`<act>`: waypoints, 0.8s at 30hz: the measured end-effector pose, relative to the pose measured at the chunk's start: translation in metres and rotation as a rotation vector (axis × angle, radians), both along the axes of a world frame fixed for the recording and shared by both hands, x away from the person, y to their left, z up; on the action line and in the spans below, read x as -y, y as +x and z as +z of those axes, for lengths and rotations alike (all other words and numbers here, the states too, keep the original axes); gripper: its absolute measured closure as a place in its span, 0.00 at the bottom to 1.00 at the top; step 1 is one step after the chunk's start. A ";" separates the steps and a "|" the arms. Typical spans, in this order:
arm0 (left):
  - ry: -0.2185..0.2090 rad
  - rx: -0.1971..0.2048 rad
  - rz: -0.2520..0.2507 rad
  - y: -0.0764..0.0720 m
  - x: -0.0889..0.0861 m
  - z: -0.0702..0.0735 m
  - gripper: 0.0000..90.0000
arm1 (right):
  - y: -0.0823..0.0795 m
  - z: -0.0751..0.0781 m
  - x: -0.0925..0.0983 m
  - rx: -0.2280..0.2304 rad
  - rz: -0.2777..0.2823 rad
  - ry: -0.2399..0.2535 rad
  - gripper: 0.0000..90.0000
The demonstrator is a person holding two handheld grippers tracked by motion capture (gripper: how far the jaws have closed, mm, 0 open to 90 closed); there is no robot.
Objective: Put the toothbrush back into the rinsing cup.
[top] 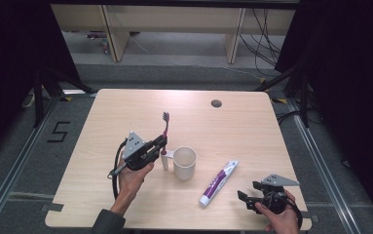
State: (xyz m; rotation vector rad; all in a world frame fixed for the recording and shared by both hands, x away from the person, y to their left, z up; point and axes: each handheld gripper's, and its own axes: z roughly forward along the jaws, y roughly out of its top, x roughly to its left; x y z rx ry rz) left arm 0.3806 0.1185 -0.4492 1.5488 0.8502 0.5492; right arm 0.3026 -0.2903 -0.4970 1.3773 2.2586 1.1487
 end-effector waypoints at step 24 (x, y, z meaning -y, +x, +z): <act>0.100 -0.035 -0.019 -0.011 0.000 -0.014 0.90 | -0.001 -0.001 -0.002 -0.018 -0.002 0.013 0.28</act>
